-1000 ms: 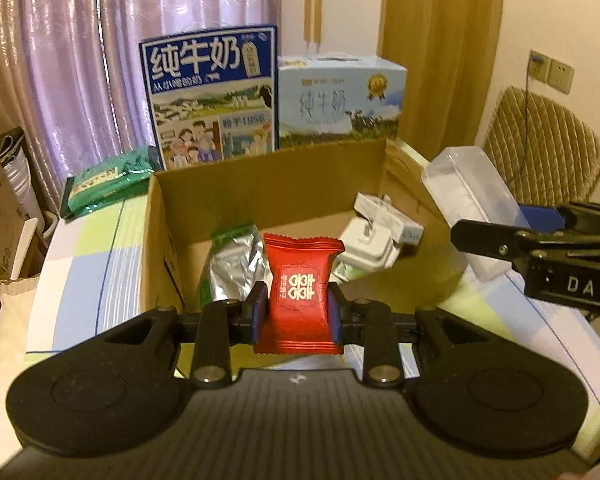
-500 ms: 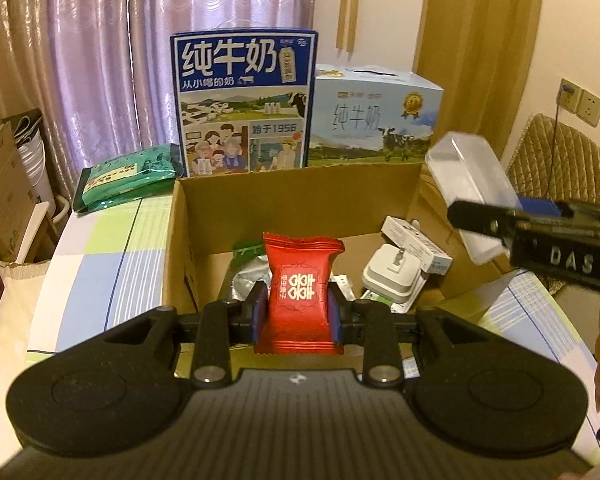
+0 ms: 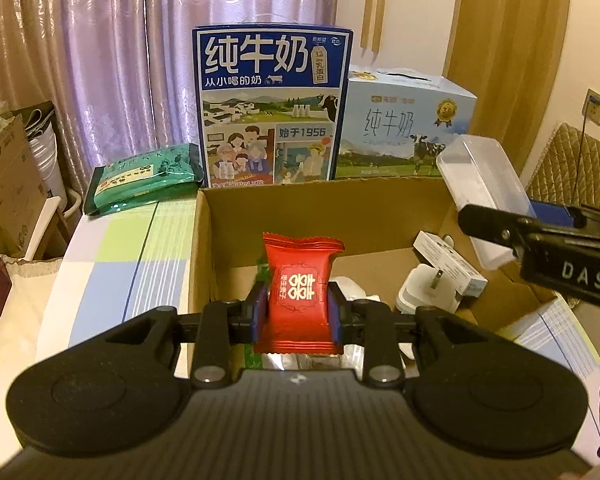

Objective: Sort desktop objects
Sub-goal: 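Lift and carry the red packet and clear tray over the cardboard box with both tools, then lower the red packet and clear tray into the box and open both tools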

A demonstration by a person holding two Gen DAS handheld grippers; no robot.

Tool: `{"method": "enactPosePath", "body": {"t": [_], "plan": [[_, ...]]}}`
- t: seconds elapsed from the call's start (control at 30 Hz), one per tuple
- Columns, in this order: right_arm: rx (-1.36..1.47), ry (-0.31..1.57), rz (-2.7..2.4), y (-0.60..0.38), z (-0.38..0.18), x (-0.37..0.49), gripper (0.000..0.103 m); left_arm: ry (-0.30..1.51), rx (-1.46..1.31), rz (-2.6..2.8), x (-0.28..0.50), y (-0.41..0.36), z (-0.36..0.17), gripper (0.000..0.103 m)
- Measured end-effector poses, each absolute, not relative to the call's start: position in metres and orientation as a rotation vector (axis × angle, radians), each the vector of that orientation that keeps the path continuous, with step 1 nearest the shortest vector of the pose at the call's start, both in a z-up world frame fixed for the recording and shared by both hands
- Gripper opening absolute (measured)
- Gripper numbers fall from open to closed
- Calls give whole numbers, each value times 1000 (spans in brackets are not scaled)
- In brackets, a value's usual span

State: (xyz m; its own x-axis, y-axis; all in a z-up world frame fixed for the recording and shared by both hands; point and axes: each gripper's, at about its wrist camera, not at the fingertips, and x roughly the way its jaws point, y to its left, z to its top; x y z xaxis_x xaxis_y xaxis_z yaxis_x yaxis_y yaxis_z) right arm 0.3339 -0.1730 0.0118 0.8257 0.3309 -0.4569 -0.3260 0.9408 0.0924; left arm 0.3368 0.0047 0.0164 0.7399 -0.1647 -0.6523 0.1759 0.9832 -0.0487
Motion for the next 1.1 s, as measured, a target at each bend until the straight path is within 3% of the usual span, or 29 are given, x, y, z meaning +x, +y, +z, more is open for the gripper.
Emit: {"method": "enactPosePath", "body": {"t": [1.1], "plan": [[22,547,330,-175,-7,351,53,757,19,-193,367,0,-5,26]]}}
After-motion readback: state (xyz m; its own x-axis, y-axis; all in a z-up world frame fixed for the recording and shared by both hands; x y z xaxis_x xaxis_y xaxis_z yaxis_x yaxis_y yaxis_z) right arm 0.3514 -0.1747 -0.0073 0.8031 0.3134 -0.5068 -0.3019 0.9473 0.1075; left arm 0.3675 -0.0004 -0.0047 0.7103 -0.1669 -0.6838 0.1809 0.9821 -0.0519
